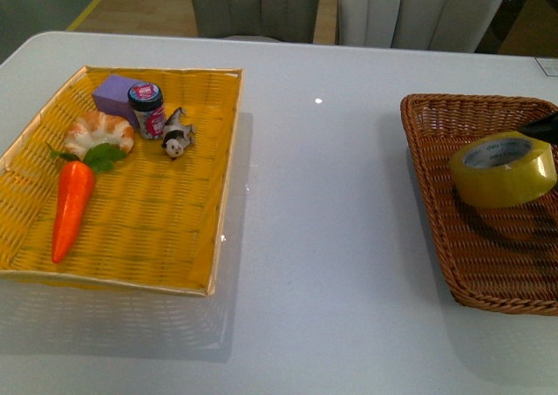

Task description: Move tape to another basket

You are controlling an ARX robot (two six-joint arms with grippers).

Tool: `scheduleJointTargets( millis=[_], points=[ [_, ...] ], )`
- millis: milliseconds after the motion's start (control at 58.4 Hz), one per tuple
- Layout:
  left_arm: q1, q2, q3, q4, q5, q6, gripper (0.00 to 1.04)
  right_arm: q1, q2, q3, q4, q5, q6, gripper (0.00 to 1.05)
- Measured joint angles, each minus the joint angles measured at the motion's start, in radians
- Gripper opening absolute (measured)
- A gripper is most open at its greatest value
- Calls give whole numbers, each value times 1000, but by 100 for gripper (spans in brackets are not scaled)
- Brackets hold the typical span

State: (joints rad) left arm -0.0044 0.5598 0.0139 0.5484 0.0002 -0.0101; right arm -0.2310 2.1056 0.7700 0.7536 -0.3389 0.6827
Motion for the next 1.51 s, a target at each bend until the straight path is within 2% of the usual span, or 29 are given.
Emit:
scheduleJointTargets(
  millis=[257,548,668,702,754,874,960,1045,1217,1302,1508],
  points=[
    [0,-152,0,-142,0,0,2,-85,-270,-181,47,-22,-22,96],
    [0,-285,0,-274,0,0,2,-90,-778,-390,-82,64,-182,96],
    [0,-326,0,-311,0,0,2,-59,-713,-512,297,65,-450,76],
    [0,-336,0,-325,0,0,2,-39,-724,-547,353,69,-521,69],
    [0,-351,0,-341,0,0,2,-11,-784,-583,359,100,-597,56],
    [0,-383,0,-370,0,0,2,27,-893,-636,313,148,-648,35],
    [0,-495,0,-518,0,0,2,60,-965,-668,266,169,-660,19],
    [0,-542,0,-542,0,0,2,85,-1051,-697,208,201,-670,2],
    [0,-544,0,-549,0,0,2,133,-1237,-739,63,244,-676,2],
    [0,-544,0,-549,0,1,2,197,-1316,-746,-2,328,-676,2],
    [0,-545,0,-549,0,1,2,227,-1482,-747,-145,336,-677,2]
  ],
)
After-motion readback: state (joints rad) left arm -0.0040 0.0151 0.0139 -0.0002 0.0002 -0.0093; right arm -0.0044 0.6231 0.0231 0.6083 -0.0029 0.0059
